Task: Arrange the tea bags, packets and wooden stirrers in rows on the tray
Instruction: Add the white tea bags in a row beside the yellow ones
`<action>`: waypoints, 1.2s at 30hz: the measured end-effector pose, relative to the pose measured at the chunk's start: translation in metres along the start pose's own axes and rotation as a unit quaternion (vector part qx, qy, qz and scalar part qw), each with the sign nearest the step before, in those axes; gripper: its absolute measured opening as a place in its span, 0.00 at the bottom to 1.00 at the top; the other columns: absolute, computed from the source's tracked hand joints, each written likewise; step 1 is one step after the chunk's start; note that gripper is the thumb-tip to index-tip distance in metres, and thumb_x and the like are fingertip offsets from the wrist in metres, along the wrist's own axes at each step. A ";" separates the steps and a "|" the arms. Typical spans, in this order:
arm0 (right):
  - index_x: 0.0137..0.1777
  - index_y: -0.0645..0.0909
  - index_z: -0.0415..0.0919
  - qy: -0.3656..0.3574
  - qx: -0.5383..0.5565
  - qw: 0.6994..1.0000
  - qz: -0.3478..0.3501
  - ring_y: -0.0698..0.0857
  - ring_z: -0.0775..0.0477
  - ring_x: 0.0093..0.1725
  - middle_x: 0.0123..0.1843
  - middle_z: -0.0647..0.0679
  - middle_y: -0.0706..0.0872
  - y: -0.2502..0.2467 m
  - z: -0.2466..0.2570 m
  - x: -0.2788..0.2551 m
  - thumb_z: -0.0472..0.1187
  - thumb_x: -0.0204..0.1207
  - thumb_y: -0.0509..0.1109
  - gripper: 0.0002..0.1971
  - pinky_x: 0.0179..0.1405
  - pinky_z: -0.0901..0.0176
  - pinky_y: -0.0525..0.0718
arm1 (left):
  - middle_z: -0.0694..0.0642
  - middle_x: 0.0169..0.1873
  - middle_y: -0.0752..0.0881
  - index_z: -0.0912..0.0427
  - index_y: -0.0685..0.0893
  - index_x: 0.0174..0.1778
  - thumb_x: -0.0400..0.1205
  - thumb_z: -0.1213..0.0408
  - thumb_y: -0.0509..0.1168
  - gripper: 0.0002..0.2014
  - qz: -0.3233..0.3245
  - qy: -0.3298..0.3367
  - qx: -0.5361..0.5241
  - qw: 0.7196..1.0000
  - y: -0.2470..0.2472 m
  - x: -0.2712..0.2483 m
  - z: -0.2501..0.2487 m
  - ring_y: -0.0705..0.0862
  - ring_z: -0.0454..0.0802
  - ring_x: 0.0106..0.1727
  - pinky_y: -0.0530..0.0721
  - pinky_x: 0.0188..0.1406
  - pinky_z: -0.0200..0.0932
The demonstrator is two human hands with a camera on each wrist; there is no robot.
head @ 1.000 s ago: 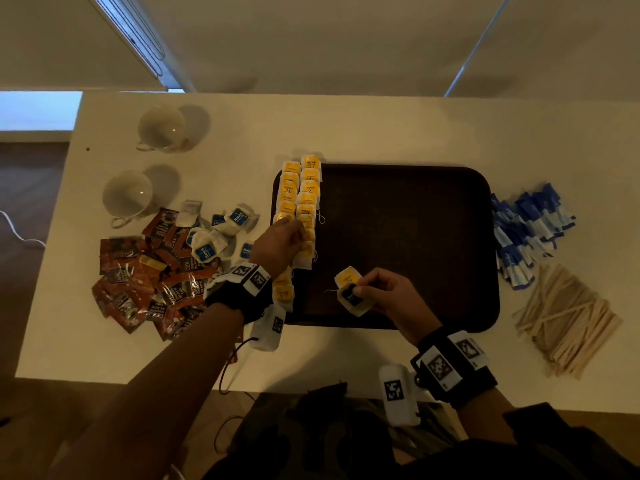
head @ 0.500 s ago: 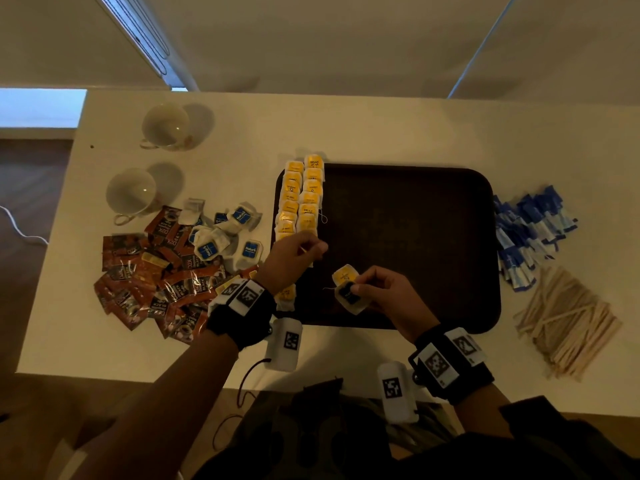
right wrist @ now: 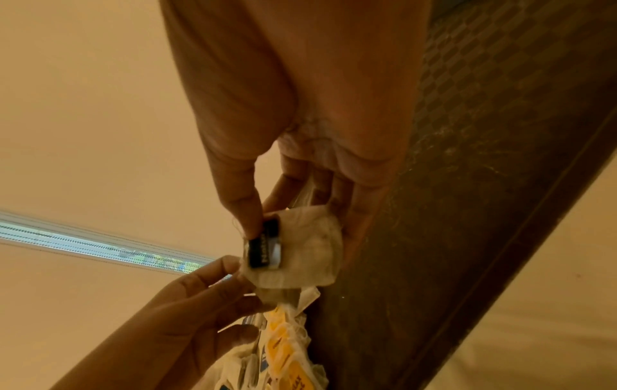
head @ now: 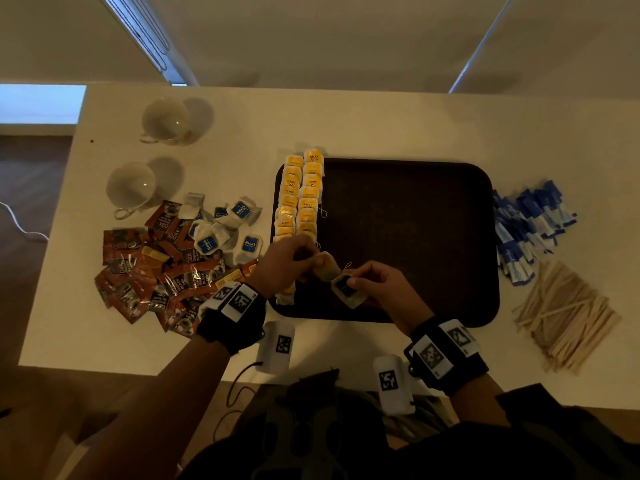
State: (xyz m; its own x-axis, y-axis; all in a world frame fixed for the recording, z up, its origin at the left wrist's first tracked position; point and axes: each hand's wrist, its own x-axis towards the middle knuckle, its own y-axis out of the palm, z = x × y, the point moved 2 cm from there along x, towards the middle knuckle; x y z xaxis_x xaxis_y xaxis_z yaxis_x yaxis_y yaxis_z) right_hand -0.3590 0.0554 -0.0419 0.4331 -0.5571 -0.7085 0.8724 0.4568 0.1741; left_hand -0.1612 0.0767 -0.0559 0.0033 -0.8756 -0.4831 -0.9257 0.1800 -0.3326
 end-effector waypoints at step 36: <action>0.45 0.78 0.41 0.055 -0.048 0.996 -0.055 0.82 0.47 0.50 0.48 0.46 0.82 0.000 -0.003 0.009 0.34 0.79 0.66 0.02 0.46 0.61 0.80 | 0.60 0.63 0.77 0.59 0.79 0.63 0.80 0.65 0.66 0.16 -0.008 0.097 0.441 0.892 0.019 0.010 0.020 0.77 0.59 0.63 0.75 0.60 0.52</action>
State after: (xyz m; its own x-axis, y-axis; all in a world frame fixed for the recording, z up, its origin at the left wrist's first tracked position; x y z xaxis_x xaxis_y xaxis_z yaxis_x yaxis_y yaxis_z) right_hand -0.3562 0.0522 -0.0499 0.3036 -0.5306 -0.7914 0.8855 0.4638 0.0288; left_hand -0.1714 0.0801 -0.0834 -0.1307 -0.9268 -0.3521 -0.2675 0.3749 -0.8876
